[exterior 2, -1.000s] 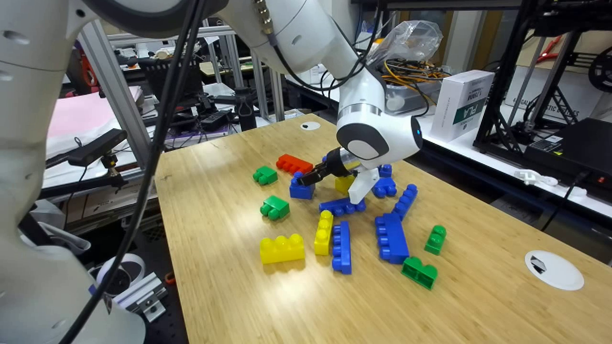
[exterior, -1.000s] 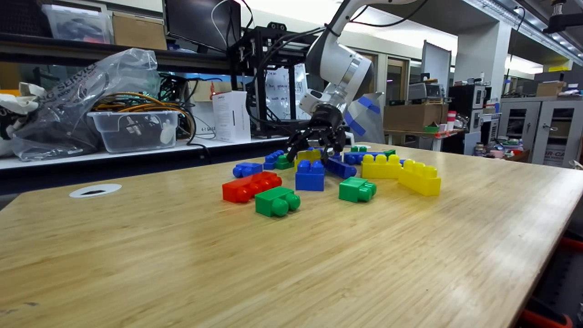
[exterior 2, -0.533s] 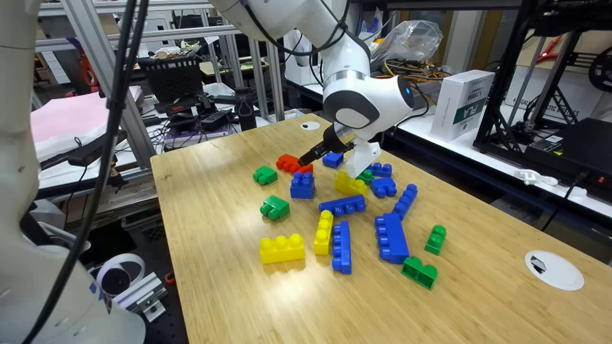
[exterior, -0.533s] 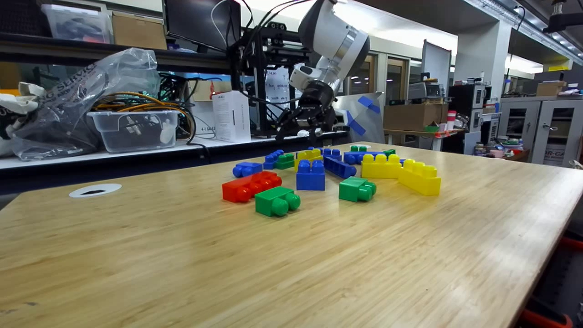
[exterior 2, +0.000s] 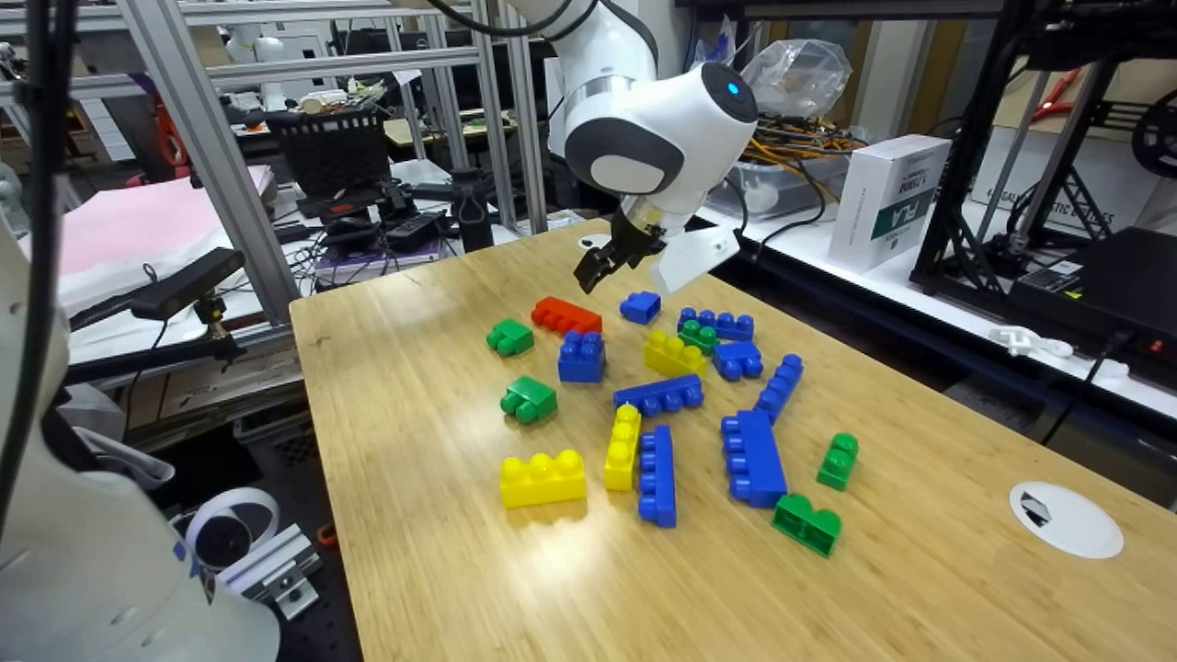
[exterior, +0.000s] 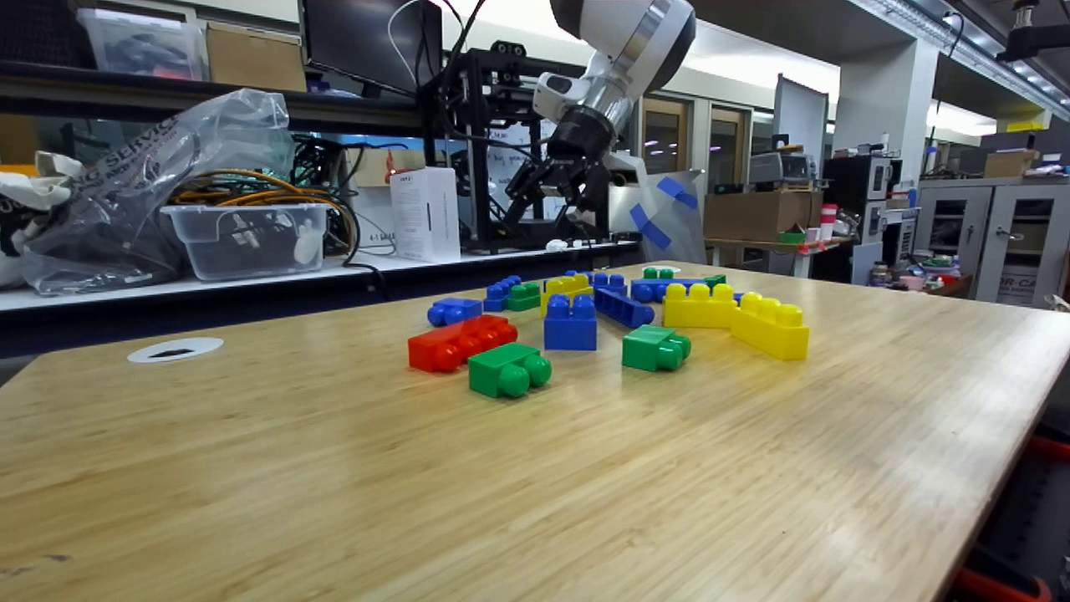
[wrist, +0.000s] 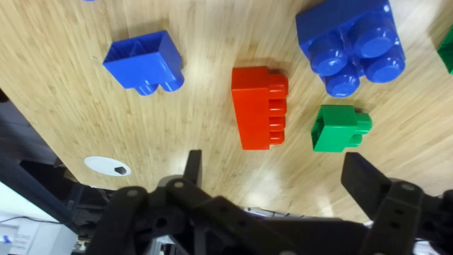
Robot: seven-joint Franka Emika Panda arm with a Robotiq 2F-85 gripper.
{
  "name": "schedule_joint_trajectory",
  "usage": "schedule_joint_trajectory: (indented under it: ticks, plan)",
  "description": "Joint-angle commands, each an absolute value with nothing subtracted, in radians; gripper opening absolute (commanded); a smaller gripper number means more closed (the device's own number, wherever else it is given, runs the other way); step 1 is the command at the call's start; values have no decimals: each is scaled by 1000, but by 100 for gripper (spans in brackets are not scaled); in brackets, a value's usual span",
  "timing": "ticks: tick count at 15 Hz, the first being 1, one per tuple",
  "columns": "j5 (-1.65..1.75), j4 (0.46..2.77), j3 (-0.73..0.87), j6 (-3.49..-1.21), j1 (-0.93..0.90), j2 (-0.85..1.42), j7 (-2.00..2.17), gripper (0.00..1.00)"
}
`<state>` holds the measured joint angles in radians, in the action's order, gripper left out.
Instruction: Flip the upside down blue block on the table.
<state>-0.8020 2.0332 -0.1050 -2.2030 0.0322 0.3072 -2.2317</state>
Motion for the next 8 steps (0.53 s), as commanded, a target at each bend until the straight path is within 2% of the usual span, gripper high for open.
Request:
schedule_joint_trajectory:
  ticks: [1,8]
  plan:
    - [-874,2109,-102,-2315,15,237,-2102,100]
    - [-1085,2140,-106,-2431,-15,181,-1853,100]
